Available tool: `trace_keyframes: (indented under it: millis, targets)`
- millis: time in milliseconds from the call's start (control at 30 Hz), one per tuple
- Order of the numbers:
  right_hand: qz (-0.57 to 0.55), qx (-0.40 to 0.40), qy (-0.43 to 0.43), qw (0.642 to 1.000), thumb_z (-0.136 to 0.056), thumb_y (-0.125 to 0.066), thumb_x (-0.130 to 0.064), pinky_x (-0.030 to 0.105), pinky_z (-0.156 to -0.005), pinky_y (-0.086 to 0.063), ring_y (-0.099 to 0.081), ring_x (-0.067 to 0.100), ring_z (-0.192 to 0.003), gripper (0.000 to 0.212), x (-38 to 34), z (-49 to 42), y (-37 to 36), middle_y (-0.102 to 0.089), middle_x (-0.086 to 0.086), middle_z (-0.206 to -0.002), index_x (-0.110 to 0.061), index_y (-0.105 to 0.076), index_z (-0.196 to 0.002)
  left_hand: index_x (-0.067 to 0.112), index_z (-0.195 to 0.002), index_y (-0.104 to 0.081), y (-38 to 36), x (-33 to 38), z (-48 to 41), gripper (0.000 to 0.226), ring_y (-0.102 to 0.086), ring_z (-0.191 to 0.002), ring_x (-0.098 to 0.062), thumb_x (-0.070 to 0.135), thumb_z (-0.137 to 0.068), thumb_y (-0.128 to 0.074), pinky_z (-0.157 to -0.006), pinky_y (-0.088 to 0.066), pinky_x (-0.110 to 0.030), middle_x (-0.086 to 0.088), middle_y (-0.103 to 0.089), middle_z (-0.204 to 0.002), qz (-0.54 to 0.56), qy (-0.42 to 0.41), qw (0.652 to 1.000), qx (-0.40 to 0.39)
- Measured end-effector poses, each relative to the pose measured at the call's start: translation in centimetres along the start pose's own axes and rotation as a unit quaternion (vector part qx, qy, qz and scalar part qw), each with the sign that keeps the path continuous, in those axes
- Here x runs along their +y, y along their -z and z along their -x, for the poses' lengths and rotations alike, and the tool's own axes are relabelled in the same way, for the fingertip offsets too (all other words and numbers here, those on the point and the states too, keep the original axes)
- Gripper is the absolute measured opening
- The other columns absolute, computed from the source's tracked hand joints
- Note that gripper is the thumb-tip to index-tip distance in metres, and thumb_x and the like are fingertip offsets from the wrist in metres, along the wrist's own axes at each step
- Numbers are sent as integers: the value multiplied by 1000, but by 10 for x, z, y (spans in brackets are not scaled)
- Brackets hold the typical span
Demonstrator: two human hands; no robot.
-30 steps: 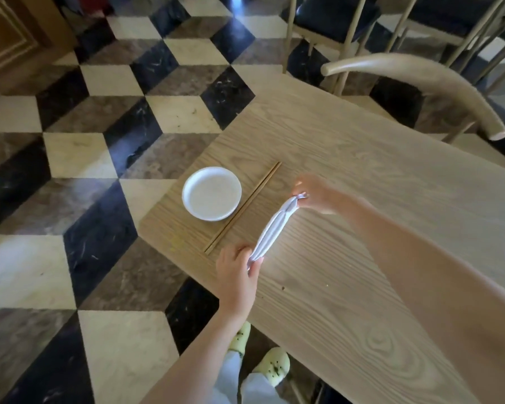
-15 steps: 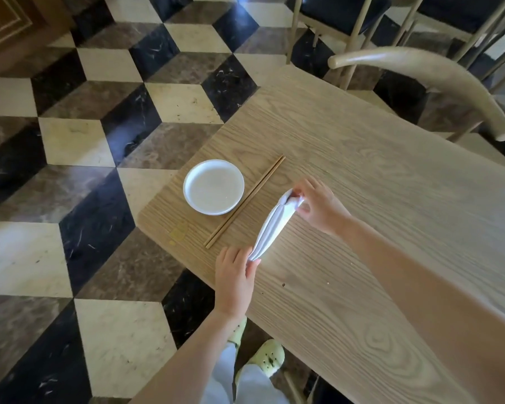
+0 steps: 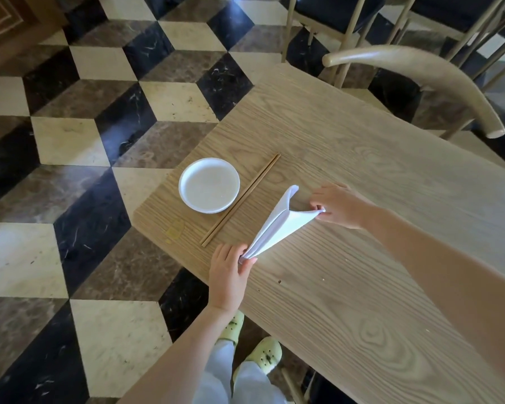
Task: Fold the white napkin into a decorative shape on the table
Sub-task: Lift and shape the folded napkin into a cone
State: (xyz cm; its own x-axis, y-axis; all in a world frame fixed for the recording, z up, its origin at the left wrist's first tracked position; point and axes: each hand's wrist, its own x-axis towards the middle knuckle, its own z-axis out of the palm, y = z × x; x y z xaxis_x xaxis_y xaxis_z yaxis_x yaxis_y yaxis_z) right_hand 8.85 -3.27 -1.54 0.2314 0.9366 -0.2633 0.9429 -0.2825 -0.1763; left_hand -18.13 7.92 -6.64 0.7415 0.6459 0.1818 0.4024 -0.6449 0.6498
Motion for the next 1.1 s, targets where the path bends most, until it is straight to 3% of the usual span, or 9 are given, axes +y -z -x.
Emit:
trace_keyframes:
  millis: [167,300,433,500,600,667,833,1000,1100]
  targets:
    - [-6,-40,-52,998,-86,-55,-18,27,-87,-32,-41,11,-82,12,14,10,10,-50,-12,-75,-23,-52,-75,7,-88,-64,2,-4,0,21,-45,-72,-11,15,-73,-77,-64,-46,-23,0,-58,-73,4,-16,1000,2]
    - [-59,-99,-149,982,-88,-54,-18,32,-82,-42,-55,20,-88,14,22,6,23,-57,-5,-83,-24,-52,-75,9,-87,-62,0,-6,0,18,-43,-75,-8,19,-76,-72,-64,-45,-20,0,-56,-76,17,-26,999,9]
    - [-340,-60,-300,890,-94,-46,-32,26,-55,-47,-57,18,-55,29,-12,-40,30,-60,1,-63,-18,-52,-70,10,-86,-61,0,-7,1,16,-38,-81,-3,20,-76,-69,-65,-48,-23,8,-49,-81,36,-39,999,8]
    - [-369,-66,-336,864,-95,-46,-32,20,-45,-43,-52,16,-44,34,-30,-64,29,-56,5,-56,-14,-52,-67,10,-87,-63,2,-7,1,17,-39,-87,-3,17,-75,-71,-70,-47,-18,10,-46,-89,45,-38,998,7]
    - [-285,-38,-360,887,-84,-48,-7,16,-34,-33,-45,16,-39,30,-49,-84,30,-48,5,-51,-11,-45,-54,7,-87,-64,4,-6,0,16,-37,-89,-2,10,-74,-73,-80,-40,-8,7,-48,-89,44,-42,998,3]
    - [-232,-48,-370,898,-69,-43,4,20,-36,-27,-39,16,-41,25,-57,-92,34,-42,4,-51,-10,-41,-49,8,-87,-64,4,-8,0,15,-36,-84,-2,8,-75,-73,-78,-37,-7,3,-52,-83,35,-40,999,-1]
    - [-243,58,-368,896,-80,-49,-6,23,-41,-25,-38,15,-47,28,-56,-107,22,-40,2,-58,-12,-36,-56,10,-90,-65,2,-8,4,17,-44,-80,-9,15,-76,-73,-70,-42,-16,0,-58,-81,2,-13,1000,0]
    - [-246,87,-347,901,-81,-46,-5,24,-41,-25,-38,18,-51,30,-57,-112,12,-39,3,-60,-14,-31,-56,10,-89,-64,5,-4,2,22,-53,-73,-13,17,-72,-77,-66,-43,-17,0,-61,-77,-22,-20,1000,-8]
    - [-320,145,-325,878,-81,-41,-5,30,-44,-40,-48,23,-55,23,-51,-105,19,-53,12,-65,-8,-47,-60,11,-88,-63,7,-5,1,22,-53,-71,-13,20,-73,-76,-64,-41,-16,1,-61,-76,-36,-24,999,-18]
